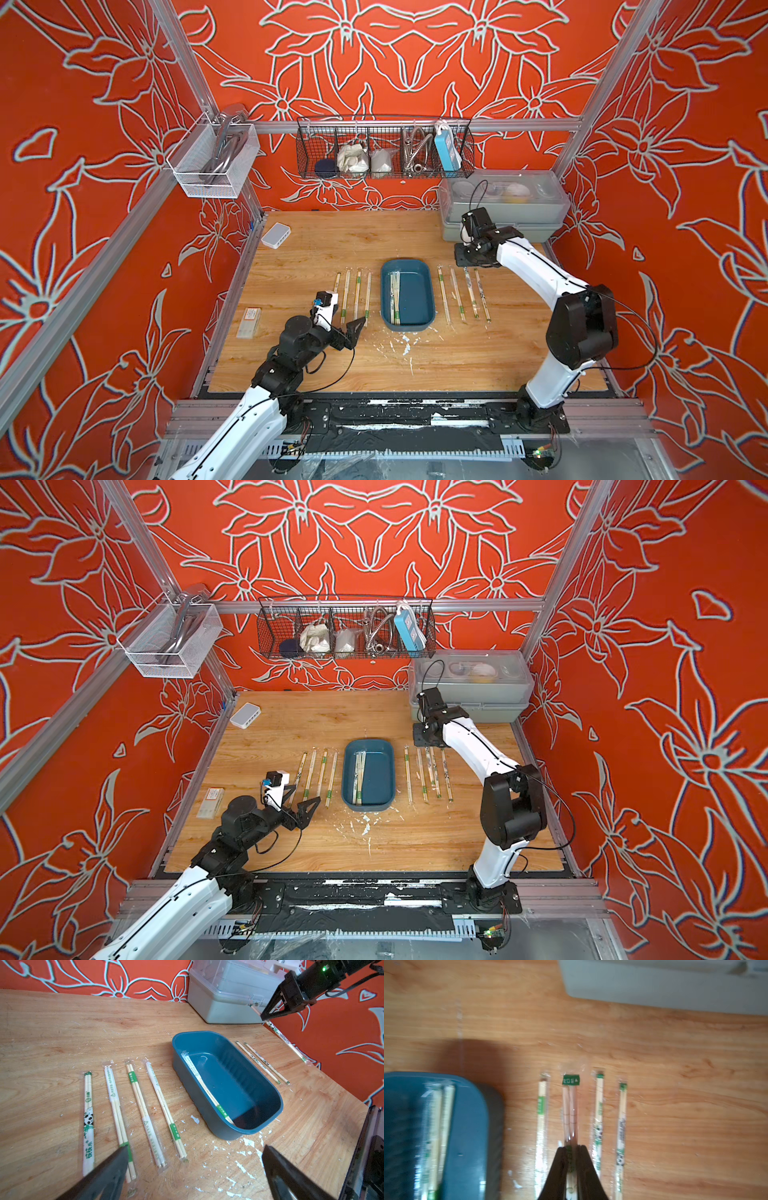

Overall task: Take the paired disposable chopsticks out of the storage box
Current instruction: Place the paired disposable chopsticks at the center of the board.

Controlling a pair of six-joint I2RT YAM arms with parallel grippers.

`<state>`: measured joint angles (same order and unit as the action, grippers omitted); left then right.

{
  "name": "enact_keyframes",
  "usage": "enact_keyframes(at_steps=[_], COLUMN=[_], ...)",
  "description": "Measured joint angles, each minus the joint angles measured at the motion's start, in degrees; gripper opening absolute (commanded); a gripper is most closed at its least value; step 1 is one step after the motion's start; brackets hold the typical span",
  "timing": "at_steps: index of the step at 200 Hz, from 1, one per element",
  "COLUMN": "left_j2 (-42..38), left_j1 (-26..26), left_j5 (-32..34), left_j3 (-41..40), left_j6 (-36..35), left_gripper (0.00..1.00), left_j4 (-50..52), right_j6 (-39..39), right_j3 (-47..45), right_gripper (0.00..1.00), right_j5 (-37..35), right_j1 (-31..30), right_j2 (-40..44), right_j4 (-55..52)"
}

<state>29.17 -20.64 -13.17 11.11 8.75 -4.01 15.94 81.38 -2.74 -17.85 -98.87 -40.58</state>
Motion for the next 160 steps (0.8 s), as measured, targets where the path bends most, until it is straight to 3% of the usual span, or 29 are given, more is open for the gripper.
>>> enact_keyframes(at_steps=[66, 160], left_j2=[-0.8, -1.8], left_j1=[0.0, 0.0], left_j5=[-0.1, -0.7], left_j3=[-0.1, -1.6], left_j6=[-0.7, -1.5], left_gripper=[1.0, 1.0], left_j4=[-0.1, -1.3], right_j6=[-6.8, -11.4], right_j3=[-8.1, -10.3], right_gripper=[0.0, 0.0], right_j5=[-0.4, -0.4], right_j1=[9.4, 12.5], right_j2=[-0.2, -1.9], right_j4=[3.3, 7.5])
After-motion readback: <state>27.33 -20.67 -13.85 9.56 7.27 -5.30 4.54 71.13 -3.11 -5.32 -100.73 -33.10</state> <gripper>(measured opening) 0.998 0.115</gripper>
